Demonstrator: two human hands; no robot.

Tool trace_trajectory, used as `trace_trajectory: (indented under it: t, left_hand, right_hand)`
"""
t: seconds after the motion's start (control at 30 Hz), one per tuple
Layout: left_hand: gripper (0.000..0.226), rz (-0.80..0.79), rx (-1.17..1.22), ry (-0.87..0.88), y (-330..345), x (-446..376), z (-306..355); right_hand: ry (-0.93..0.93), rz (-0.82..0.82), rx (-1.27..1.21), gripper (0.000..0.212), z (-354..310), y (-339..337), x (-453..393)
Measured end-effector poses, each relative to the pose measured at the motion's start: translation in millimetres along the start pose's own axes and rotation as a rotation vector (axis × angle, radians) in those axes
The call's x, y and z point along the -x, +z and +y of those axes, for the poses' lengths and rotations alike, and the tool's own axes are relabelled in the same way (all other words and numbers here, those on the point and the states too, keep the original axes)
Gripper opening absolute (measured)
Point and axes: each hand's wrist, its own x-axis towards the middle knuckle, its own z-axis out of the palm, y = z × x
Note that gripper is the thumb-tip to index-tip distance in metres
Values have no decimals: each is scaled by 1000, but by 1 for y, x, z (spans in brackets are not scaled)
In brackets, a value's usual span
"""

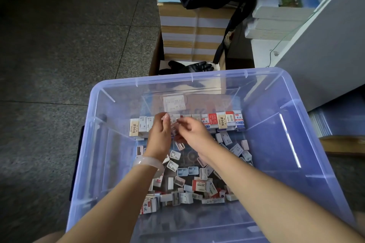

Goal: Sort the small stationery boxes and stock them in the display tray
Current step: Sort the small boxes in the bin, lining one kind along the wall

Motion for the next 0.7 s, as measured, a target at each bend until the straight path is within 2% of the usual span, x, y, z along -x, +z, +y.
trace_trajectory:
  t: [0.1,0.2,0.3,0.4,0.47,0.6,0.7]
  left_hand:
    - [14,118,-70,-27,-7,-8,6]
    - [19,146,-101,-38,-15,-18,12]
    - [23,103,-203,-21,-23,-22,22]
    - [24,11,-311,-37,-34,-21,28]
    - [25,-35,-407,-35,-39,-20,28]
    - [24,-100,-586,37,-41,-11,26]
    - [21,-291,-800,94,-39,-4,23]
  right_hand:
    - [18,284,125,20,4,-10,-3]
    - [65,377,115,22,12,-13,-5]
    - [55,307,135,31,10,-7,-5]
    - [17,217,296,42,11,-10,-5]
    - [58,134,347,48,12,-17,-7]
    - [67,19,507,48,2,-33,-6]
    - [64,-17,603,44,-9,-52,0]
